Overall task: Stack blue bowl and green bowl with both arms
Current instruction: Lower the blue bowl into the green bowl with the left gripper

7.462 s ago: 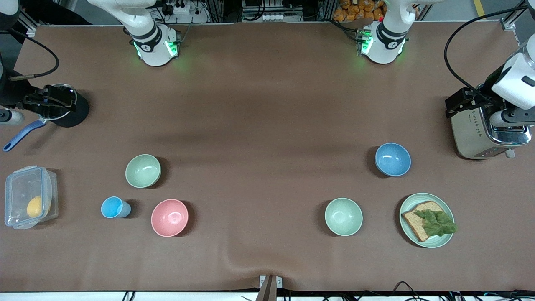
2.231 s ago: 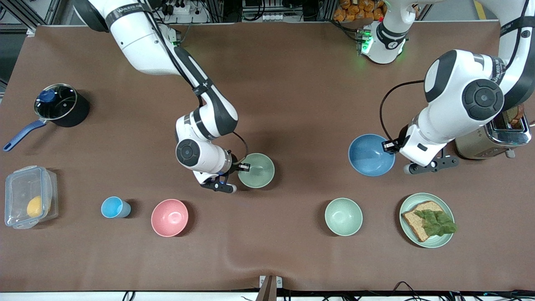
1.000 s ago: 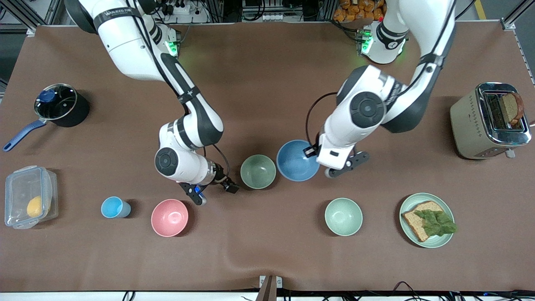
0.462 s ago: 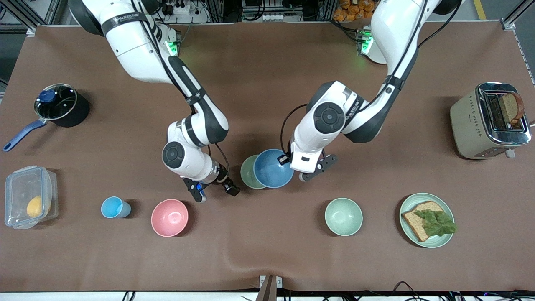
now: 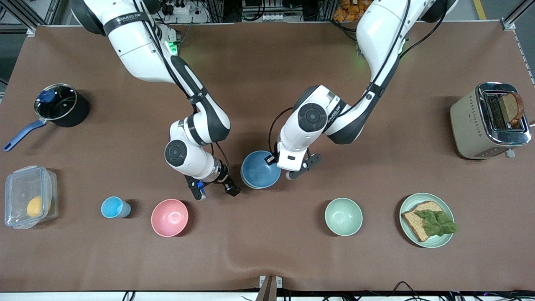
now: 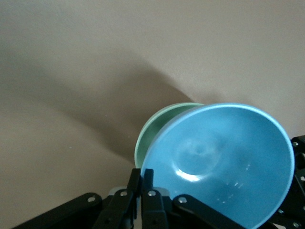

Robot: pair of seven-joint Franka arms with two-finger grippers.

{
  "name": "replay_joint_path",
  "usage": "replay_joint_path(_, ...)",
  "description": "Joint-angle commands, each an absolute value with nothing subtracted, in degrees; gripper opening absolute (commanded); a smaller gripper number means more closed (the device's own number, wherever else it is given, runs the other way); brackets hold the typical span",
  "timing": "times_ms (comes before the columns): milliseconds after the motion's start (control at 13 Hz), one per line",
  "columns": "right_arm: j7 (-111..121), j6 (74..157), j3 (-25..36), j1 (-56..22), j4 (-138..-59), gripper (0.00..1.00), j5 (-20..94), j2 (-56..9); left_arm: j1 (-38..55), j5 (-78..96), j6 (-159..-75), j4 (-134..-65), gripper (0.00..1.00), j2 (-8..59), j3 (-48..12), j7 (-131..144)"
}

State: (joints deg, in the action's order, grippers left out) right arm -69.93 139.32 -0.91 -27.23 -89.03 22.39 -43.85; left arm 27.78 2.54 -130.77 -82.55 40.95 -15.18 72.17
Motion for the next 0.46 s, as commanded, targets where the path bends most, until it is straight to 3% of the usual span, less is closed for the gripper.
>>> replay_joint_path(0, -70.84, 139.57, -1.14, -27.07, -88.86, 1.00, 23.47, -43.77, 29.18, 2.64, -132.80, -81.04, 0.00, 42.88, -14.33, 73.39)
replay_joint_path(385, -74.52, 139.75, -1.14, -27.51, -88.68, 1.00, 23.38, -44.47, 31.11, 1.94, -133.77, -81.04, 0.00, 44.47, -12.57, 73.30)
